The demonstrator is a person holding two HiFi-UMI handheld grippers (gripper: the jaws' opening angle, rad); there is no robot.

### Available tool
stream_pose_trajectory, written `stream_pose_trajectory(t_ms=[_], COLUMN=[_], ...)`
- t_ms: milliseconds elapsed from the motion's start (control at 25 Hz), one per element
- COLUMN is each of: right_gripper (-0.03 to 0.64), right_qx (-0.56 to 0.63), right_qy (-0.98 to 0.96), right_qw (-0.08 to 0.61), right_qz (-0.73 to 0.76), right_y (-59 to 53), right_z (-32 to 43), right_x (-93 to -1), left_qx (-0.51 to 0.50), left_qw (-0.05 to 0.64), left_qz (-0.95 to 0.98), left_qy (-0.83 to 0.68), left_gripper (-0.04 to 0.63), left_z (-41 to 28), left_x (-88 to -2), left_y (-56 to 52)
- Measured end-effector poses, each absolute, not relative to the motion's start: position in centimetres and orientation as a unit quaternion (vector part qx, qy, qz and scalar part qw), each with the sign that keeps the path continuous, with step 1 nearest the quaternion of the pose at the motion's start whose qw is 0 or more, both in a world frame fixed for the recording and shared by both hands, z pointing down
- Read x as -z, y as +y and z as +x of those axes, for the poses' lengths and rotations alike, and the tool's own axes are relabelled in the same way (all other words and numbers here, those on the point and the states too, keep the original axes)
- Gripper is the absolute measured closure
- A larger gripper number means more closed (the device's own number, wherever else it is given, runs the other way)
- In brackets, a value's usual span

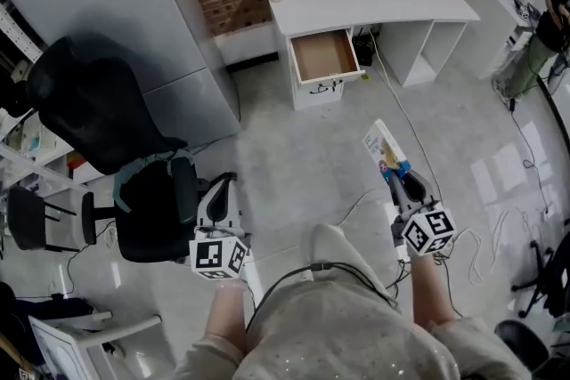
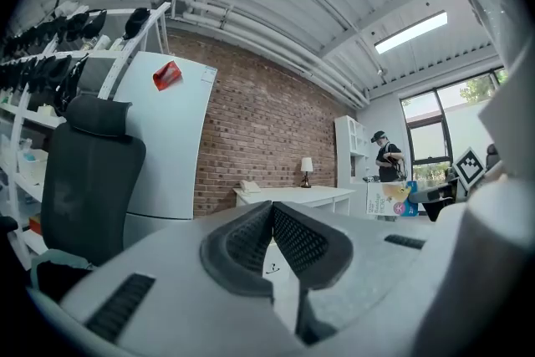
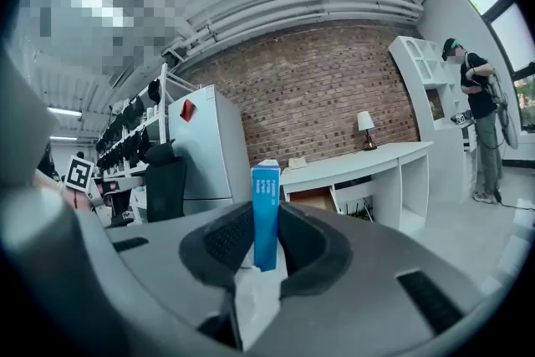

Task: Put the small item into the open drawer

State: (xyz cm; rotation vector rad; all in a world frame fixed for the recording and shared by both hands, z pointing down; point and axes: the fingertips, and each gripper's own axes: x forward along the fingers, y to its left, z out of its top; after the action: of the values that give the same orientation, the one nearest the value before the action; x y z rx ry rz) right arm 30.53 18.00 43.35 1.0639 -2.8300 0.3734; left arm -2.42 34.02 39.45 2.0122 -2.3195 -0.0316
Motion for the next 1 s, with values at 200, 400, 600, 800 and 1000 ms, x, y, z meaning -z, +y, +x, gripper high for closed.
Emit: stream_pose_trajectory(t_ms=[200,400,600,800,1000], right_gripper=[0.529,0.529,0.529,0.529,0.529], right_qx=[-0.12,-0.119,-0.144,-0.162,-0.169], right_qy=[-0.932,-0.936,-0.931,-0.925,-0.921], right_qw=[0.046,0.048,0.047,0.06,0.076], right_qz=[0.339,0.328,0.331,0.339,0.343], right_y=[15.9,12.5,8.3,4.2,0.4], right_z=[27.9,24.2,20.4,16.9,14.0], right_x=[-43.5,-44.1,-45.1,-46.4,-47.3], left_qx=[0.016,0.016,0.013,0.005,0.005], left_qw=[0.038,0.039,0.051,0.063,0.071], left_qz=[0.649,0.647,0.649,0.665,0.673], left_qy=[-0.76,-0.762,-0.759,-0.744,-0.736], left_gripper=[0.591,0.589,0.591,0.589,0.591], left_z=[-4.7,-8.1,-11.7,-14.4,-17.3], left_x=[-39.9,-40.3,-41.4,-42.1,-42.5], left_y=[32.2,28.8,24.1,19.0,14.2])
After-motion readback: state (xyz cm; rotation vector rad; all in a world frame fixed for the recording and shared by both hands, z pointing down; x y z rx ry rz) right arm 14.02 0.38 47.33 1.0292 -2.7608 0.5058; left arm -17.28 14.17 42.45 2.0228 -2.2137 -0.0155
